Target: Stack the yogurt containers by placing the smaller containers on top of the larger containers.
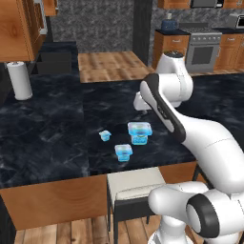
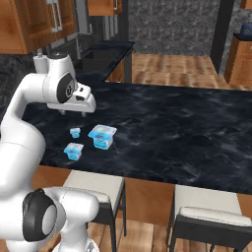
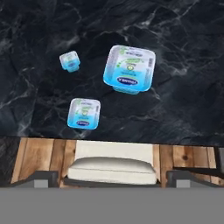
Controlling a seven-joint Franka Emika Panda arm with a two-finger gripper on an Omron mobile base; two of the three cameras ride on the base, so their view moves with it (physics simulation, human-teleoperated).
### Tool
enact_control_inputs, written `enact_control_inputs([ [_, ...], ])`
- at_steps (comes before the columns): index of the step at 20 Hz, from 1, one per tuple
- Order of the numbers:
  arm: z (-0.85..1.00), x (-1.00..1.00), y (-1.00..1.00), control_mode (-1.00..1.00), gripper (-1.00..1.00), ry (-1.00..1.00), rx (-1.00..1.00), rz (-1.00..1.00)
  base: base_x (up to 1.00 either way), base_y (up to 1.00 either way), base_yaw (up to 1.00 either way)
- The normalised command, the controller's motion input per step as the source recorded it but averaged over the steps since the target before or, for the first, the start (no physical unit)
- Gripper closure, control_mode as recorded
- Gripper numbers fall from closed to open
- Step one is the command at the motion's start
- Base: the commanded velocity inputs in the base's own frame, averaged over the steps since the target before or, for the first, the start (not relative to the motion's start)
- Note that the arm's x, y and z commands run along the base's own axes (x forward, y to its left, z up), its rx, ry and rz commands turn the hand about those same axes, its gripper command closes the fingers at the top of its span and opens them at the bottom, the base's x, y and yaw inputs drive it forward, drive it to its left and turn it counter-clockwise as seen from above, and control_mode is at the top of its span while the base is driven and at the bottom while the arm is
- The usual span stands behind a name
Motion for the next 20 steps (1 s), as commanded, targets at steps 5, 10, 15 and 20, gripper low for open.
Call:
enact_control_inputs([
  [5, -0.07, 0.00, 0.36, -1.00, -1.00, 0.00, 0.00, -0.03, 0.00, 0.00, 0.00],
  [10, -0.22, 0.00, 0.17, -1.00, -1.00, 0.00, 0.00, 0.00, 0.00, 0.00, 0.00],
  [15, -0.27, 0.00, 0.11, -1.00, -1.00, 0.02, 0.00, -0.01, 0.00, 0.00, 0.00],
  [20, -0.30, 0.00, 0.15, -1.00, -1.00, 0.06, 0.00, -0.01, 0.00, 0.00, 0.00],
])
